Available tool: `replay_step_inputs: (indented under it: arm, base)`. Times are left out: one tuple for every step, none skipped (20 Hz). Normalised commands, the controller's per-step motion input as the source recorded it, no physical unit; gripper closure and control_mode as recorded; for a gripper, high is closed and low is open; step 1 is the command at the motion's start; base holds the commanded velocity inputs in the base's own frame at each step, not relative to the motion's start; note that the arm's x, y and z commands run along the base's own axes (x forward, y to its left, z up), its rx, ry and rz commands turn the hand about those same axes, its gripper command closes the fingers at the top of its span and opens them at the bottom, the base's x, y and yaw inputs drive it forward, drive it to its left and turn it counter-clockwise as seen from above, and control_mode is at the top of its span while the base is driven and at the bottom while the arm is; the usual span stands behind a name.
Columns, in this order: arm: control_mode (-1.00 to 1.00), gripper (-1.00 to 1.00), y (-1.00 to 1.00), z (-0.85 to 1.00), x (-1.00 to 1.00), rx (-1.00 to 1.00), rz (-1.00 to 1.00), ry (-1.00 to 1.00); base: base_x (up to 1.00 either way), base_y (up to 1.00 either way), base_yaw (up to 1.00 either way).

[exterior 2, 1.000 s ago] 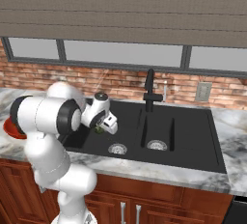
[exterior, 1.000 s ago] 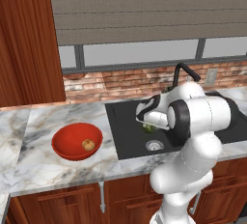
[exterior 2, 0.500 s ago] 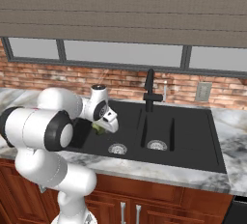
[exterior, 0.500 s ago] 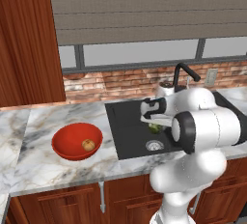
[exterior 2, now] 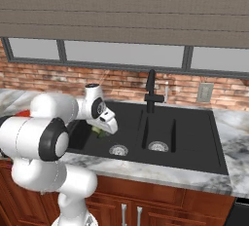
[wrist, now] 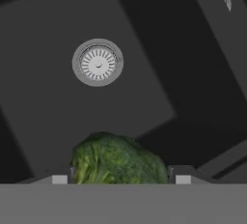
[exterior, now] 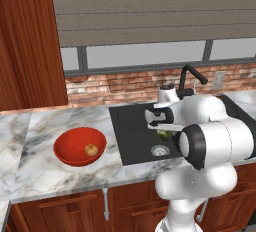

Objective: Pick the tangerines from the cabinet and place them in one bowl. Pick the broccoli from the sink and place it in the other bowl.

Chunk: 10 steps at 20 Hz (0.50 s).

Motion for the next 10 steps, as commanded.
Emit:
replay_step_inputs:
  arm:
    - [-1.00, 1.00, 0.00, 0.00, -0.60, 0.00, 0.00, -0.07]
    - [-1.00, 1.00, 0.00, 0.00, -0.66, 0.00, 0.00, -0.05]
    - [-1.00, 1.00, 0.00, 0.00, -0.73, 0.00, 0.00, -0.06]
    - [-1.00, 1.00, 0.00, 0.00, -0.76, 0.01, 0.00, -0.06]
    - [-1.00, 1.00, 0.00, 0.00, -0.76, 0.01, 0.00, -0.06]
    - [-1.00, 1.00, 0.00, 0.00, -0.70, 0.01, 0.00, -0.02]
    - [-1.00, 1.00, 0.00, 0.10, -0.46, 0.05, 0.00, 0.01]
    - [-1.00, 1.00, 0.00, 0.22, -0.32, 0.09, 0.00, 0.04]
    - [-1.00, 1.00, 0.00, 0.29, -0.20, 0.10, 0.00, 0.06]
    - [-1.00, 1.00, 0.00, 0.34, -0.26, 0.09, 0.00, 0.03]
  base:
    - [0.00, 0.00, 0.00]
    - [0.00, 0.00, 0.00]
    - [0.00, 0.00, 0.00]
    - [0.00, 0.00, 0.00]
    - [0.00, 0.00, 0.00]
    - [0.00, 0.00, 0.00]
    - [0.00, 0.00, 0.00]
    - [0.00, 0.00, 0.00]
    - [0.00, 0.00, 0.00]
    - [0.00, 0.00, 0.00]
